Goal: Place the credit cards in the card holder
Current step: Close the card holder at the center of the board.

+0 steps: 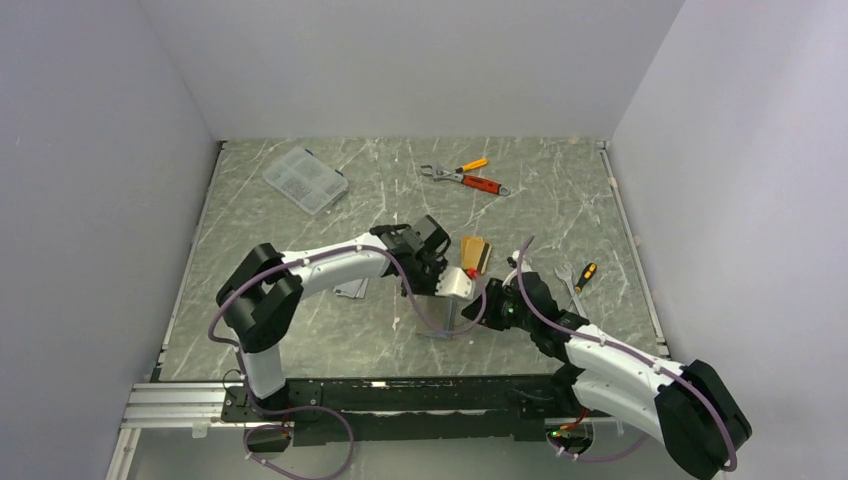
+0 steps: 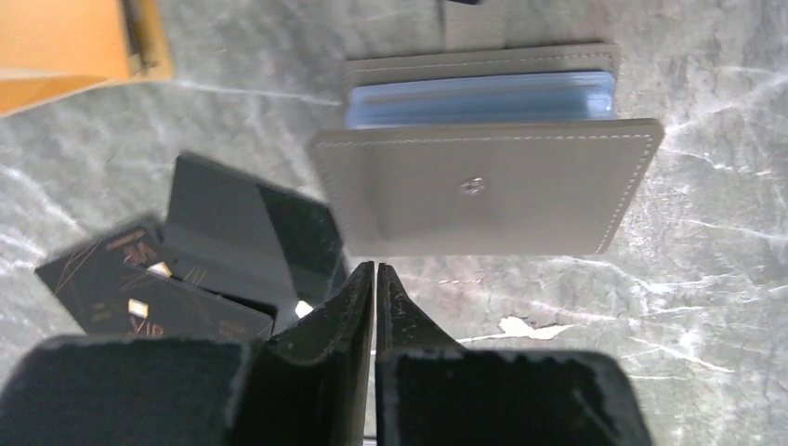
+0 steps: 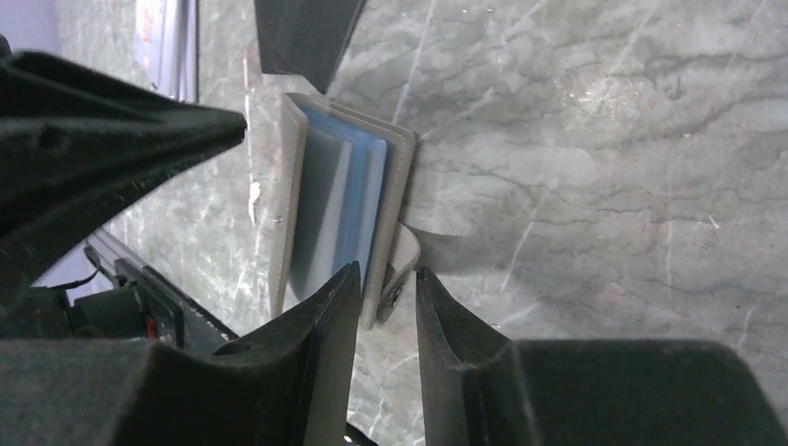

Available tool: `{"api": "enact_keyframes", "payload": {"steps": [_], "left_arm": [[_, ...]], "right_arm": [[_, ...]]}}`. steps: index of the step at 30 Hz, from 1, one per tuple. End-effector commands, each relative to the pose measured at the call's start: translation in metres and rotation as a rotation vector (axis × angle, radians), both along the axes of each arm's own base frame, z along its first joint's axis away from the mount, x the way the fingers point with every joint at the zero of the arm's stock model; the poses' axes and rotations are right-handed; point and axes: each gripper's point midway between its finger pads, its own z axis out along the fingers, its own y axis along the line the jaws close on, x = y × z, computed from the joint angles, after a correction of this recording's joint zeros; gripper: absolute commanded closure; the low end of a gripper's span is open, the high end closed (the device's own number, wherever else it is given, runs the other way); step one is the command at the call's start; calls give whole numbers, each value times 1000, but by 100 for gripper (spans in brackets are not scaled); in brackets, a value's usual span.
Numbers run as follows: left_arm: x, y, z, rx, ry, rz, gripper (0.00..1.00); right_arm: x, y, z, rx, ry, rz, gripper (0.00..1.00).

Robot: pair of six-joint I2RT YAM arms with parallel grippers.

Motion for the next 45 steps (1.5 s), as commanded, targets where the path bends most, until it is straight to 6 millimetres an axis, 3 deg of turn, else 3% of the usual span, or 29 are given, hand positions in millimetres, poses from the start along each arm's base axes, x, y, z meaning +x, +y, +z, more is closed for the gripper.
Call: {"api": "enact_keyframes", "payload": {"steps": [1, 5, 9, 12, 15, 17, 22, 26, 34, 45], "left_arm": [[-9, -4, 46, -110, 100, 60, 88], [-23, -1, 57, -156, 169, 80, 88], [-39, 6, 40, -163, 243, 81, 89], [-53, 7, 27, -164, 280, 66, 89], [-66, 2, 20, -160, 269, 24, 90], [-73, -4, 15, -157, 254, -4, 90], [-77, -13, 3, -145, 246, -35, 91], [-78, -15, -6, -129, 248, -62, 91], [-84, -9, -36, -9, 273, -101, 91], [-79, 0, -49, 42, 220, -76, 94]], "right_arm": [[8, 7, 30, 35, -58, 27, 68], [11, 7, 59, 56, -113, 34, 75], [11, 16, 85, 97, -152, 81, 78], [13, 22, 92, 105, -143, 104, 77], [15, 24, 83, 98, -107, 101, 75], [15, 21, 71, 61, -62, 80, 66], [12, 9, 51, -5, 0, 40, 54], [8, 3, 39, -45, 40, 28, 50], [7, -7, 21, -158, 122, 25, 55], [10, -1, 27, -142, 138, 36, 65]]}}
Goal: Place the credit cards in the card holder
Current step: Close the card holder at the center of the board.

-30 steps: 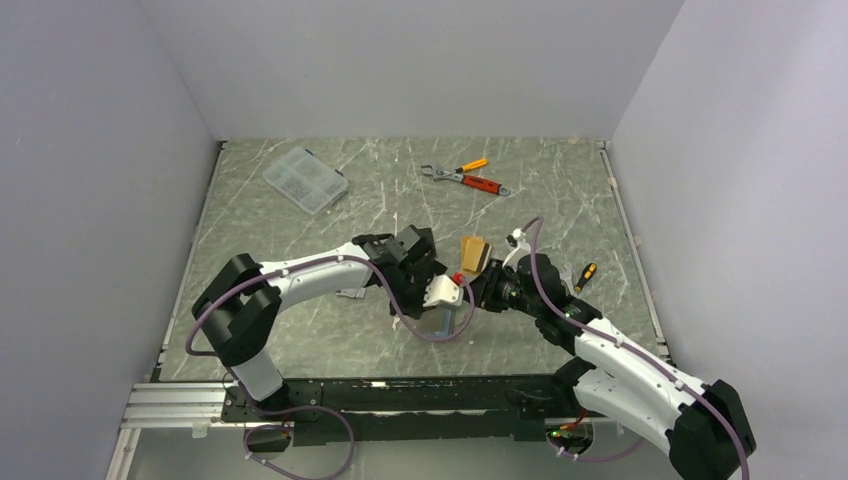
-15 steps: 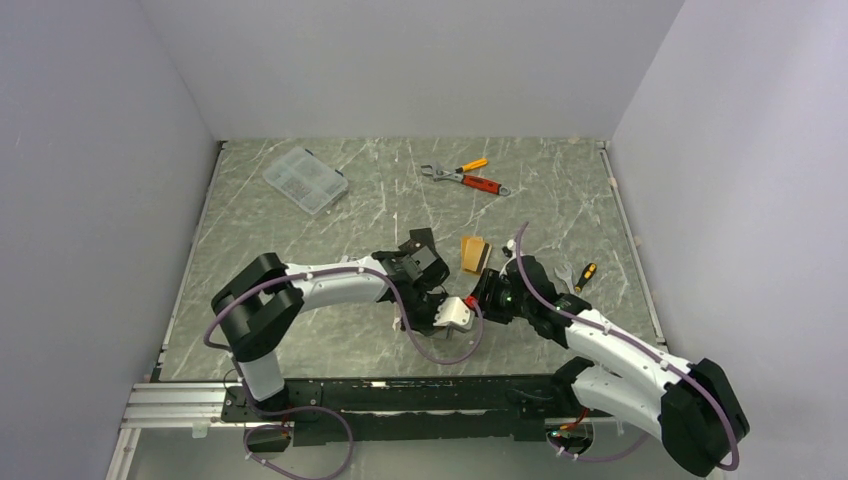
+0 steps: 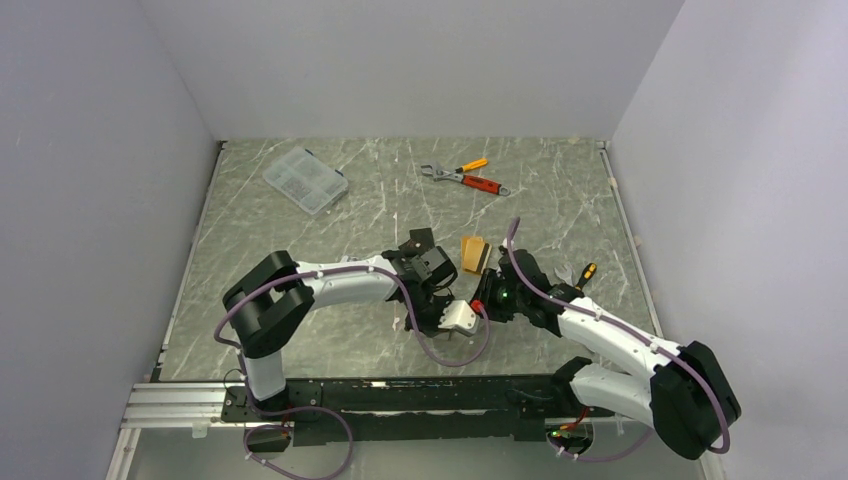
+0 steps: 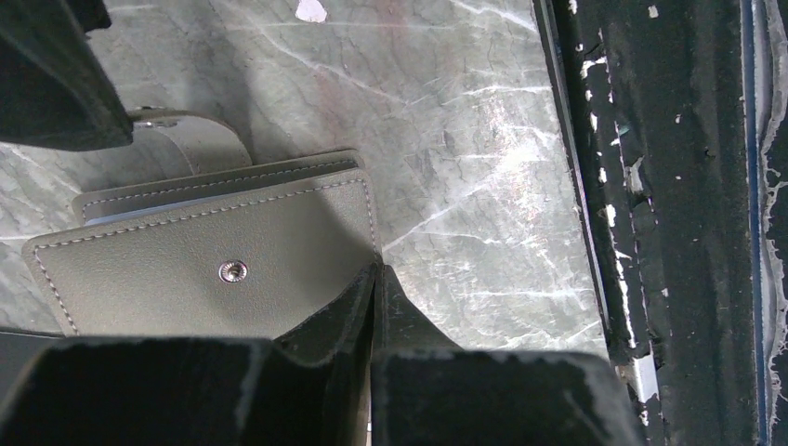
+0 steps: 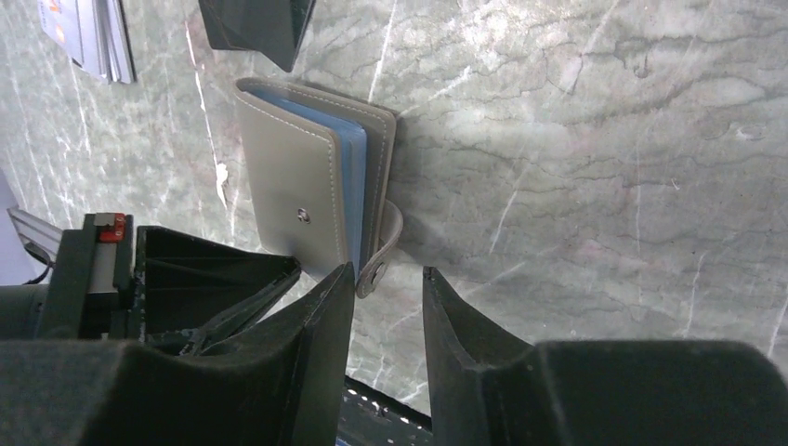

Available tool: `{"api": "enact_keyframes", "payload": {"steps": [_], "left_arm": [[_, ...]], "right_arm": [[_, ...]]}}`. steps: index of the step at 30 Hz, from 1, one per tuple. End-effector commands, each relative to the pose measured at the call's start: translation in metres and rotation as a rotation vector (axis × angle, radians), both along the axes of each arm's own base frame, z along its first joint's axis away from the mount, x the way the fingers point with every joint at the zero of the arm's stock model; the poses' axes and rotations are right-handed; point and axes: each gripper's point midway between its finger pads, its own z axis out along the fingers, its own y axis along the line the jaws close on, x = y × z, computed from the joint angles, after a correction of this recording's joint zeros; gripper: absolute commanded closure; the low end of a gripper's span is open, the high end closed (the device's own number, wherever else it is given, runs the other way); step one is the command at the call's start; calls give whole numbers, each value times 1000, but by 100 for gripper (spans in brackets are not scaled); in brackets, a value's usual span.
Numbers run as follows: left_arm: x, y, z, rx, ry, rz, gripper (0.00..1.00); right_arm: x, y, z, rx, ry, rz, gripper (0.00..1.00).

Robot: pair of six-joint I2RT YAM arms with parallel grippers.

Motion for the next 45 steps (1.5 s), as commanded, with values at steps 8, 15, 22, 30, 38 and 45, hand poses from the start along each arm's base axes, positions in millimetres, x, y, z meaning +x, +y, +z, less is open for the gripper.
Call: {"api": "enact_keyframes", "payload": {"steps": [8, 15, 22, 30, 38, 45], "left_arm": [[6, 9, -22, 31, -79, 6, 94], [7, 12, -25, 38, -95, 1, 95], [5, 15, -24, 39, -101, 1, 95], [4, 13, -23, 32, -102, -3, 96], [1, 15, -24, 41, -98, -15, 97], [-2, 17, -26, 46, -94, -22, 98]], "right_arm": [[8, 14, 18, 43, 9, 23, 57], [9, 21, 17, 53, 38, 45, 55], [3, 17, 0, 15, 108, 37, 66], [5, 10, 2, -11, 99, -3, 85], [7, 9, 7, -6, 81, -15, 85], [8, 10, 10, 4, 74, -22, 81]]}}
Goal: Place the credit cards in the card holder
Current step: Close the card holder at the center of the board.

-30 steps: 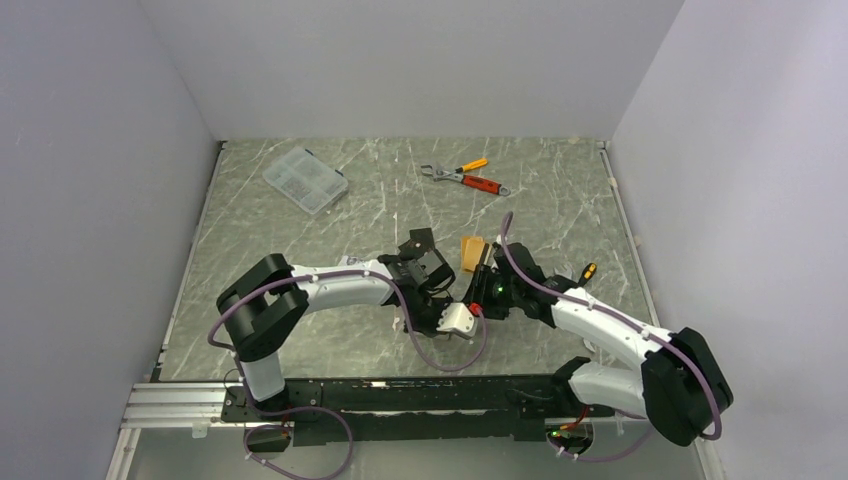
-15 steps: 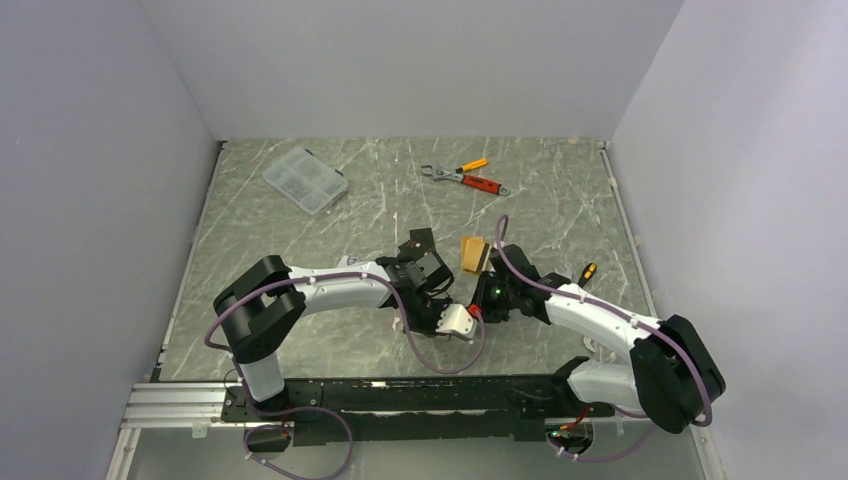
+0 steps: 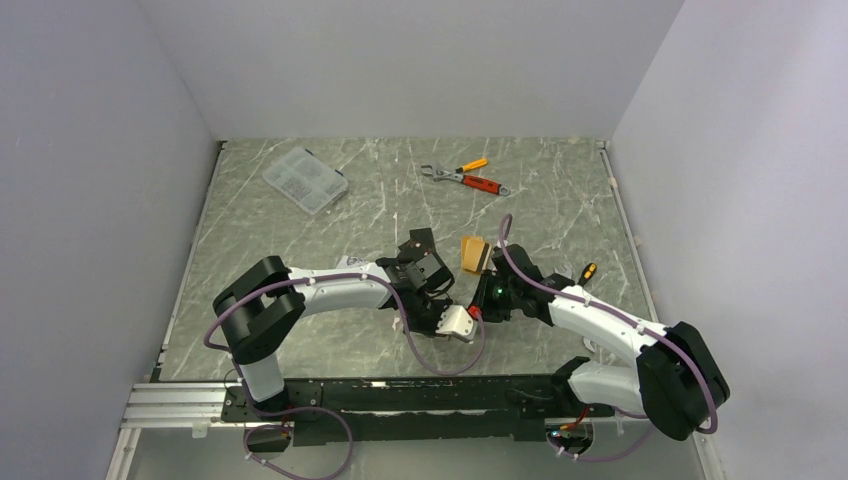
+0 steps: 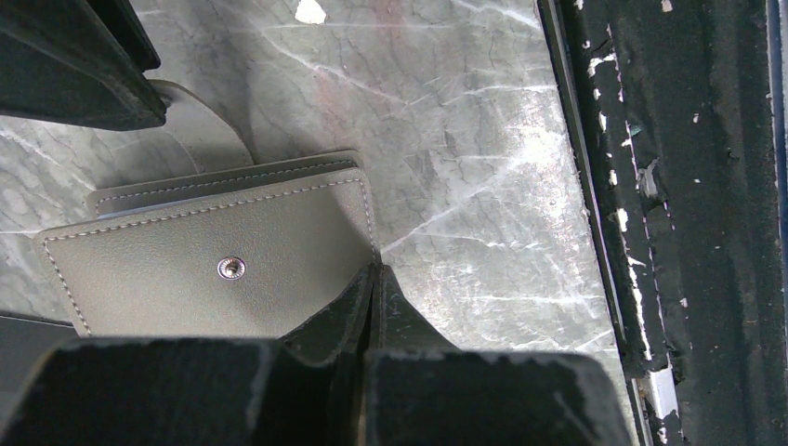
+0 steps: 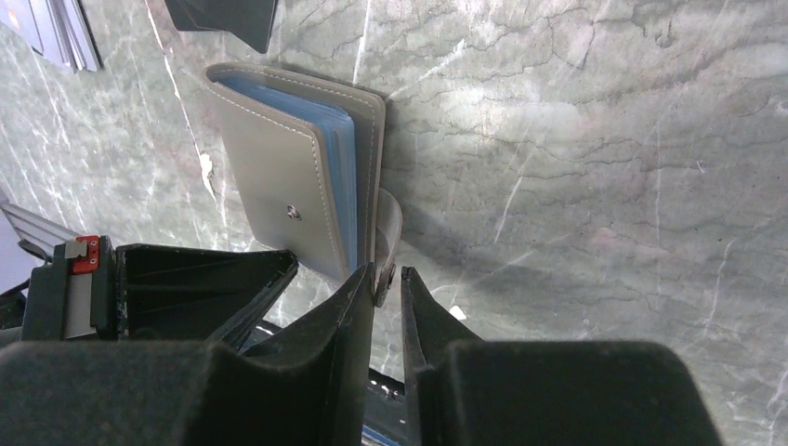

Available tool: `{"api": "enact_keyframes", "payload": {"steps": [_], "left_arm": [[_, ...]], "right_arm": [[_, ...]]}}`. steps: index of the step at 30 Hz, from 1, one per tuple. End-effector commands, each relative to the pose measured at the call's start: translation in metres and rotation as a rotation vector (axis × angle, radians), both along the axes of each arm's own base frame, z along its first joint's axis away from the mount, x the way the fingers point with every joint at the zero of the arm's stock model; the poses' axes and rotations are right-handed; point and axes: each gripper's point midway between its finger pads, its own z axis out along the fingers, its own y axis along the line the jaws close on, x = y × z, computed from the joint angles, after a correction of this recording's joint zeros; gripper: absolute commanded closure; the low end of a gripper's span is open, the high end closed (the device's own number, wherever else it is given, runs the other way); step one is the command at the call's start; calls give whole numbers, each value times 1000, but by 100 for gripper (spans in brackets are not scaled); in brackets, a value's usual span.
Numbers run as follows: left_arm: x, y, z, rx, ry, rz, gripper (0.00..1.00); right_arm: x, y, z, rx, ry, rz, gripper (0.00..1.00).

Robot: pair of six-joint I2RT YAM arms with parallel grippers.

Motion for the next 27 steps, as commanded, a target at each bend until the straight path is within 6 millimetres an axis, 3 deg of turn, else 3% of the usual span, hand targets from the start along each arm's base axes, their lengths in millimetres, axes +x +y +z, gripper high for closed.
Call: {"api": "enact_keyframes", "payload": {"steps": [1, 10, 17, 27], "left_arm": [[-1, 15, -25, 77, -25, -14, 98], [-2, 15, -26, 81, -22, -20, 98], [-2, 16, -28, 83, -24, -24, 99], [-3, 18, -29, 84, -32, -40, 99]], "right_arm": [[12, 5, 16, 25, -43, -26, 82], [10, 4, 14, 31, -35, -33, 100], [13, 11, 18, 77, -49, -31, 100], [16, 45, 26, 227, -35, 79, 100]]}}
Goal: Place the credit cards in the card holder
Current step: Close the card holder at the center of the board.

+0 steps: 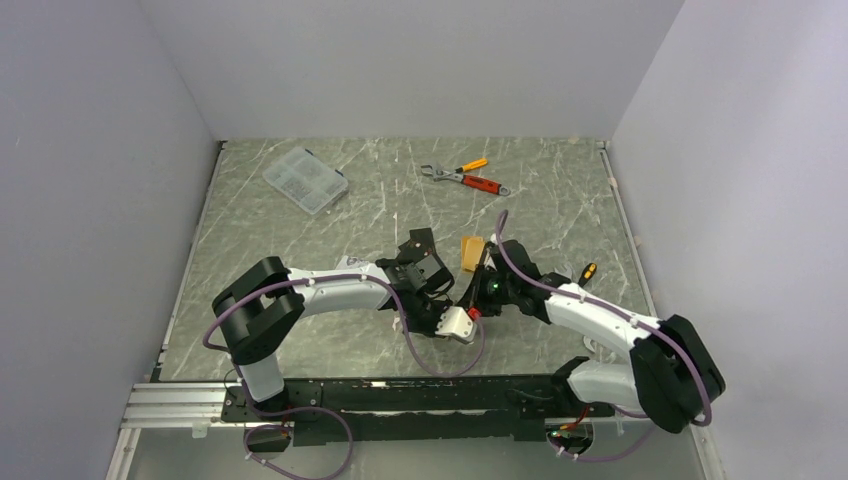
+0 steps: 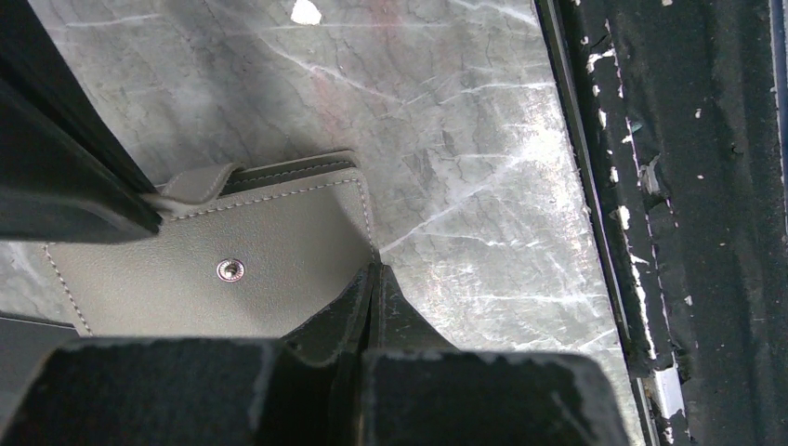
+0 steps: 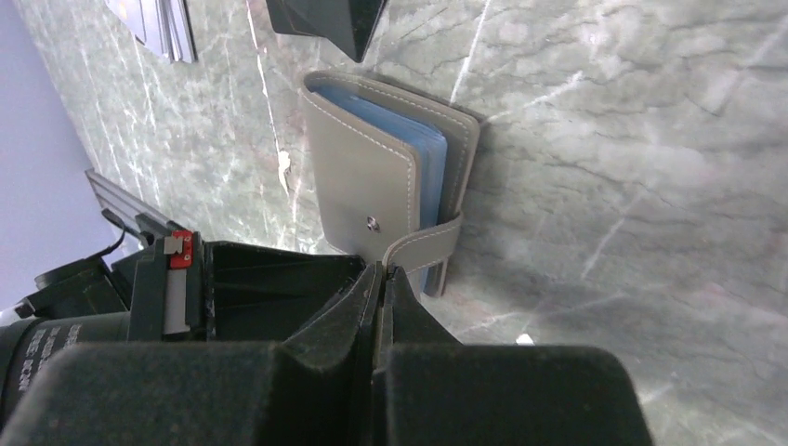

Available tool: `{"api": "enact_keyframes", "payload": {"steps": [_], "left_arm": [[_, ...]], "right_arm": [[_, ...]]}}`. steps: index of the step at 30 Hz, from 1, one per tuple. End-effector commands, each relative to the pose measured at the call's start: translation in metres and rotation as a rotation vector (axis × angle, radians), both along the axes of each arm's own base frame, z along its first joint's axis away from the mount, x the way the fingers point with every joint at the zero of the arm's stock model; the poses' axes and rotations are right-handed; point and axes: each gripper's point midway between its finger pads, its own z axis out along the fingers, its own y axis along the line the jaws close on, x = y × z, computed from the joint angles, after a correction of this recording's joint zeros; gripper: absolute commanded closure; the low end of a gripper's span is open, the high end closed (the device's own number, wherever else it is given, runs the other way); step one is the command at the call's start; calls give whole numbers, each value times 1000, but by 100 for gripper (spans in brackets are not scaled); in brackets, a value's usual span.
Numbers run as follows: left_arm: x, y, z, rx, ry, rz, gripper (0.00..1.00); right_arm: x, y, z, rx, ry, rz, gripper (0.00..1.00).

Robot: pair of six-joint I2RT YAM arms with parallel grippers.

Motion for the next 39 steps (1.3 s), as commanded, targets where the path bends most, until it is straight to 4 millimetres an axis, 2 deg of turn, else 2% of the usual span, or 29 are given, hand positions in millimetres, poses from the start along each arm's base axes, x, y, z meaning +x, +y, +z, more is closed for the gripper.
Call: {"api": "enact_keyframes", "payload": {"steps": [1, 15, 19, 26, 34, 39], "left_arm": [[-2, 18, -28, 85, -22, -27, 99], [-3, 20, -28, 89, -31, -48, 99], [-1, 18, -19, 77, -39, -51, 100], [6, 14, 8, 28, -27, -32, 100], [32, 21, 29, -39, 12, 64, 100], [43, 24, 27, -70, 4, 106, 100]], "right_arm": [[8, 23, 9, 106, -7, 65, 100], [18, 31, -9, 77, 44, 82, 100], [17, 29, -22, 49, 83, 80, 100], [11, 20, -41, -15, 123, 82, 100], [9, 13, -43, -81, 137, 111, 100], [9, 10, -39, -114, 137, 129, 100]]}}
